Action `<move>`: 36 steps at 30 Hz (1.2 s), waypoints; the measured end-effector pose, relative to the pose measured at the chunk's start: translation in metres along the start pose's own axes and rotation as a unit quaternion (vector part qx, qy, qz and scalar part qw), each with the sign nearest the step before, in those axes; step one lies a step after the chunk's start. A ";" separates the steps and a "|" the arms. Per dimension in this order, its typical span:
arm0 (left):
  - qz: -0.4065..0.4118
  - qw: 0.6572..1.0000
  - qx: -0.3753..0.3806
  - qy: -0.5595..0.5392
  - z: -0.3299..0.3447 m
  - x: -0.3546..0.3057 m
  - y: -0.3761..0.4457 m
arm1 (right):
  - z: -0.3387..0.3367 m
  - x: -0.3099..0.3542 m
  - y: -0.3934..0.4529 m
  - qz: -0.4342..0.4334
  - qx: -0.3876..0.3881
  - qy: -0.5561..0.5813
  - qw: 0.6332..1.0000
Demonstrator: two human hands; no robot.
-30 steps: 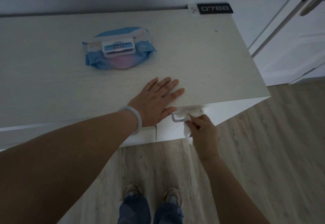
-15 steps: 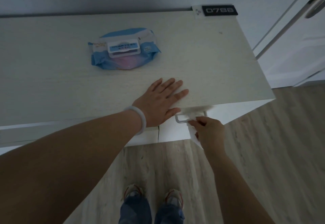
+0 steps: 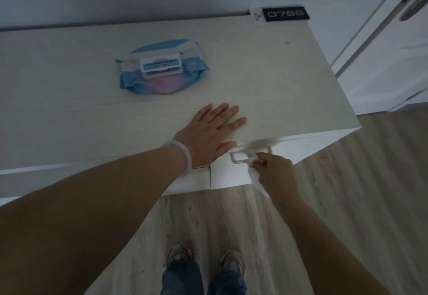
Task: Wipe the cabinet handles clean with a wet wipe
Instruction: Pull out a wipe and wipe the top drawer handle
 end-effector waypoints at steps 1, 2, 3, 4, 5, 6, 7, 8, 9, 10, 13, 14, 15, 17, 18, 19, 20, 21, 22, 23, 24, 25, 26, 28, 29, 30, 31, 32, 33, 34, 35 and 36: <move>-0.001 1.000 0.001 -0.001 0.000 0.000 0.000 | -0.004 -0.003 0.002 0.032 0.014 0.060 0.998; -0.002 1.000 0.005 -0.001 -0.001 0.000 0.000 | 0.000 -0.004 0.003 0.082 0.048 0.128 0.987; -0.002 1.000 0.006 0.000 0.000 0.000 0.000 | 0.011 -0.001 0.004 0.136 0.092 0.178 0.970; -0.002 1.000 0.003 0.002 0.000 0.000 0.000 | 0.024 0.008 0.003 0.175 0.130 0.221 0.951; -0.003 1.000 -0.001 0.002 0.000 0.000 0.000 | 0.036 0.017 0.003 0.184 0.147 0.220 0.947; -0.003 1.000 -0.004 -0.001 -0.001 0.000 0.000 | 0.042 0.027 0.004 0.174 0.135 0.212 0.952; -0.004 1.000 -0.005 -0.005 -0.002 0.000 0.000 | 0.043 0.035 0.003 0.161 0.104 0.206 0.960; -0.004 1.000 -0.004 -0.007 -0.002 0.000 0.000 | 0.042 0.039 0.002 0.151 0.078 0.208 0.963; -0.003 1.000 -0.002 -0.007 -0.002 0.000 0.000 | 0.041 0.038 0.000 0.142 0.063 0.206 0.966; -0.002 1.000 -0.001 -0.006 -0.002 0.000 0.000 | 0.038 0.036 -0.002 0.127 0.058 0.196 0.971; 0.001 1.000 0.003 0.000 -0.001 0.000 0.000 | 0.025 0.023 -0.004 0.074 0.098 0.124 0.985; 0.001 1.000 0.002 0.001 -0.001 0.000 0.000 | 0.017 0.017 -0.003 0.062 0.110 0.108 0.986; 0.001 1.000 0.001 0.002 0.000 0.000 0.000 | 0.006 0.010 -0.001 0.057 0.112 0.090 0.988; -0.001 1.000 0.000 0.001 0.000 0.000 0.000 | -0.017 -0.005 0.005 0.071 0.087 0.082 0.990; -0.002 1.000 0.001 -0.002 0.000 0.000 0.000 | -0.024 -0.010 0.007 0.078 0.069 0.087 0.991; -0.002 1.000 0.001 -0.003 0.000 0.000 0.000 | -0.026 -0.012 0.006 0.086 0.055 0.096 0.990; -0.002 1.000 0.000 -0.003 0.000 0.000 0.000 | -0.021 -0.012 0.004 0.093 0.051 0.107 0.989; -0.002 1.000 0.000 -0.001 0.001 0.000 0.000 | -0.010 -0.007 0.001 0.100 0.058 0.125 0.985; -0.002 1.000 -0.001 0.001 0.000 0.000 0.000 | 0.002 0.000 -0.002 0.105 0.073 0.150 0.980; -0.002 1.000 -0.001 0.000 0.000 0.000 0.000 | 0.014 0.009 -0.006 0.105 0.092 0.172 0.975; -0.001 1.000 -0.001 -0.001 -0.001 0.000 0.000 | 0.023 0.017 -0.007 0.084 0.102 0.181 0.975; 0.000 1.000 0.001 -0.001 -0.001 0.000 0.000 | 0.027 0.022 -0.007 0.059 0.106 0.177 0.977; 0.001 1.000 0.003 0.000 -0.001 -0.001 -0.001 | 0.026 0.020 -0.005 0.049 0.105 0.174 0.978; 0.001 1.000 0.004 0.000 0.000 0.000 0.000 | 0.010 0.000 0.000 0.071 0.097 0.175 0.977; 0.001 1.000 0.002 -0.001 0.000 0.000 0.000 | 0.000 -0.016 0.002 0.087 0.084 0.178 0.977; 0.000 1.000 -0.003 -0.002 0.000 0.000 0.000 | -0.009 -0.030 0.004 0.098 0.061 0.171 0.979; -0.001 1.000 -0.004 -0.002 -0.001 0.000 0.000 | -0.016 -0.037 0.005 0.105 0.040 0.152 0.982; -0.001 1.000 -0.003 -0.001 -0.001 0.000 0.000 | -0.017 -0.038 0.006 0.105 0.028 0.138 0.984; 0.000 1.000 -0.001 0.000 -0.001 -0.001 0.000 | -0.013 -0.033 0.005 0.101 0.028 0.141 0.984; 0.001 1.000 -0.003 0.001 0.000 0.000 0.000 | -0.004 -0.023 0.004 0.093 0.041 0.150 0.983; 0.001 1.000 -0.004 0.001 0.000 0.000 0.000 | 0.007 -0.011 0.002 0.082 0.063 0.160 0.982; 0.001 1.000 -0.005 0.001 0.000 0.000 0.000 | 0.018 0.001 -0.001 0.070 0.088 0.170 0.979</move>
Point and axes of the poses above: each hand's wrist, its own y-axis towards the middle knuckle, its own z-axis out of the palm, x = y × z, the point moved 6 cm from there along y, towards the middle knuckle, and after that the axes turned 2 degrees about x, right-handed, at the moved point
